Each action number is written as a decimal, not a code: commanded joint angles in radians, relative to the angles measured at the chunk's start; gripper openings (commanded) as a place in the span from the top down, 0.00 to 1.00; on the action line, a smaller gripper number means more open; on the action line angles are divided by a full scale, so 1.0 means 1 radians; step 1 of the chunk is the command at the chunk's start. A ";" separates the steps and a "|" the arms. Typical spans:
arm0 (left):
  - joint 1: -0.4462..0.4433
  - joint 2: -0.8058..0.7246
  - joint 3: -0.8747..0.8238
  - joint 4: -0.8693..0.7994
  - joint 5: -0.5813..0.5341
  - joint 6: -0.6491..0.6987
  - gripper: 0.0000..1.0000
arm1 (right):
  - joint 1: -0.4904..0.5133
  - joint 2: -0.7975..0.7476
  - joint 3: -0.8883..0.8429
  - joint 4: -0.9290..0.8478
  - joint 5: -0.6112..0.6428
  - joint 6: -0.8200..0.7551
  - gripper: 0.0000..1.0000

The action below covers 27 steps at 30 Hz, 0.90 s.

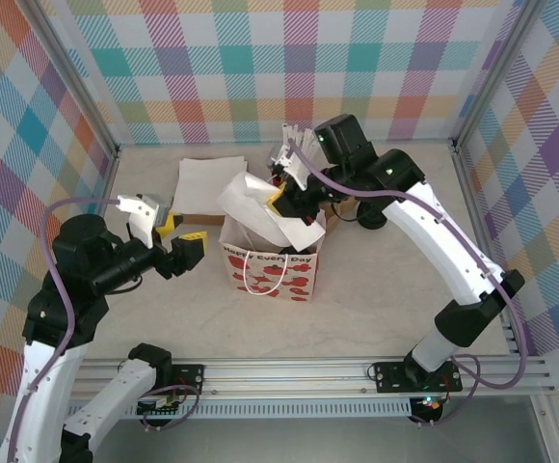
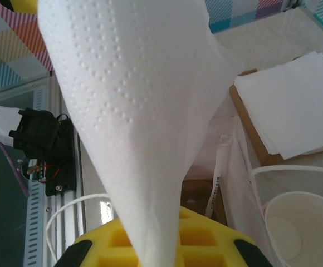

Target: Pack the takeout coffee

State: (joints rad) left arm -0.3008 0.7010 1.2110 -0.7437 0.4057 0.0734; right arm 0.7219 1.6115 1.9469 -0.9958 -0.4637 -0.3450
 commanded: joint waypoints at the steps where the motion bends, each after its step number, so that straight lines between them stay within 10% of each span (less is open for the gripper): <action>1: -0.008 -0.034 -0.033 0.044 -0.084 -0.053 0.28 | 0.007 0.023 -0.007 -0.033 0.020 -0.056 1.00; 27: -0.008 -0.022 -0.059 0.056 -0.121 -0.073 0.28 | 0.075 0.180 -0.061 -0.179 0.171 -0.117 0.97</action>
State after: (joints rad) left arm -0.3035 0.6750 1.1656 -0.7258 0.2935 0.0143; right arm 0.7815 1.7660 1.8938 -1.1446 -0.3164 -0.4362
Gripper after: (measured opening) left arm 0.717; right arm 0.066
